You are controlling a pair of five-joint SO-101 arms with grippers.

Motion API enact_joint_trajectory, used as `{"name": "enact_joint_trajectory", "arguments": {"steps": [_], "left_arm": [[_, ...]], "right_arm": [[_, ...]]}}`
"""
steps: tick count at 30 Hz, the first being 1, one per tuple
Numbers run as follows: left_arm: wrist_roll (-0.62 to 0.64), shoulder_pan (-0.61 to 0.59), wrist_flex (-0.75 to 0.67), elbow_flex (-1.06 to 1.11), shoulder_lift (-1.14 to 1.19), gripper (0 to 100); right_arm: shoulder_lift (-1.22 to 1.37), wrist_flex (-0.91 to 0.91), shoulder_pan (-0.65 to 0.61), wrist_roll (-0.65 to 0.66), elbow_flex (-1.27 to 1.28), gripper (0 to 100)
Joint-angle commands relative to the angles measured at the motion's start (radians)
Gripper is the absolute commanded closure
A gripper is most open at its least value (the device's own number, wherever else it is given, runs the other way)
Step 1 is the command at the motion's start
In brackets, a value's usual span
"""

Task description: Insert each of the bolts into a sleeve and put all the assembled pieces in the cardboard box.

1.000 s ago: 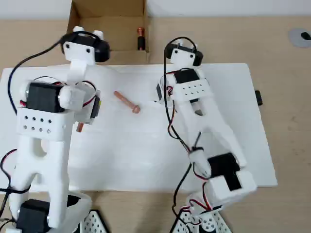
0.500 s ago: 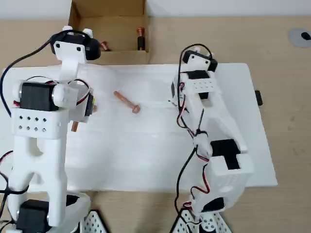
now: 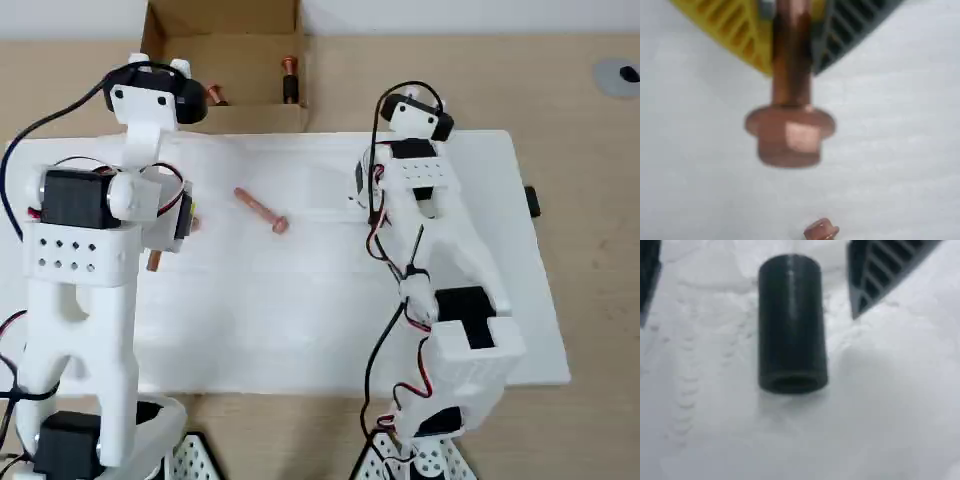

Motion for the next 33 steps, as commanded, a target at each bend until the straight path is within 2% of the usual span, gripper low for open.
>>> {"name": "enact_joint_trajectory", "arguments": {"steps": [1, 14, 23, 33], "left_arm": [[0.005, -0.014, 0.002, -0.003, -0.036, 99], [0.006, -0.015, 0.002, -0.003, -0.036, 99], [0.006, -0.015, 0.002, -0.003, -0.036, 99], [0.006, -0.014, 0.002, -0.003, -0.036, 99]], "right_arm": [[-0.005, -0.012, 0.016, 0.000, -0.048, 71.7], [0.153, -0.003, 0.018, 0.000, -0.114, 71.9], [0.166, -0.003, 0.019, 0.002, -0.137, 90.0], [0.166, 0.040, 0.018, 0.049, -0.139, 91.4]]}}
